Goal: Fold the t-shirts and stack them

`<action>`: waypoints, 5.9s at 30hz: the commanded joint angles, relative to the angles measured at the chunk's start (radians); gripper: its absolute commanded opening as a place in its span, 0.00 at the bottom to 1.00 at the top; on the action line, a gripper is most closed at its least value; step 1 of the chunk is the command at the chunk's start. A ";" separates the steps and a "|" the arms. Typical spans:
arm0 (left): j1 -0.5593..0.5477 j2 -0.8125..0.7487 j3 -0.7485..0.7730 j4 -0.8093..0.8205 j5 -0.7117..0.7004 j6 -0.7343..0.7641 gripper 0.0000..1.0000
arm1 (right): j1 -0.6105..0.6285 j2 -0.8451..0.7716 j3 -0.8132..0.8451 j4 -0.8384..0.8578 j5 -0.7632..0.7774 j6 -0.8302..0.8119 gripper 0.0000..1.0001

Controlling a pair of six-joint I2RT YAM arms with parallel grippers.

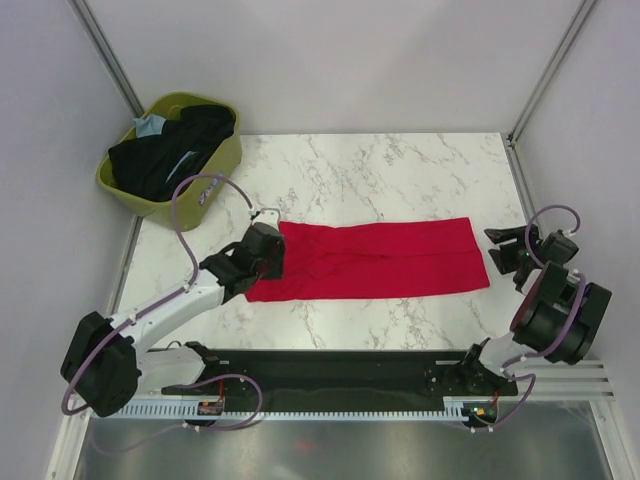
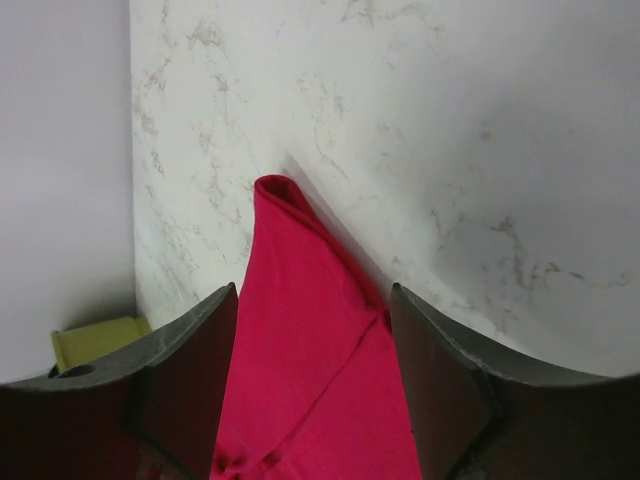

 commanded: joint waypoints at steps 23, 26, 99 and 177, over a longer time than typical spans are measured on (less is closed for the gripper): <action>0.068 0.498 0.057 0.277 0.182 -0.293 0.42 | 0.648 0.130 0.253 -0.426 0.432 -0.297 0.66; 0.094 0.555 0.133 0.265 0.202 -0.273 0.41 | 0.676 0.119 0.215 -0.426 0.414 -0.261 0.66; -0.126 0.371 -0.131 0.496 0.490 -0.308 0.89 | 1.067 1.236 2.042 -0.942 0.569 -0.440 0.95; -0.180 -0.251 -0.481 0.275 0.478 -0.457 0.77 | 1.529 -0.675 -0.178 -0.880 0.690 0.141 0.65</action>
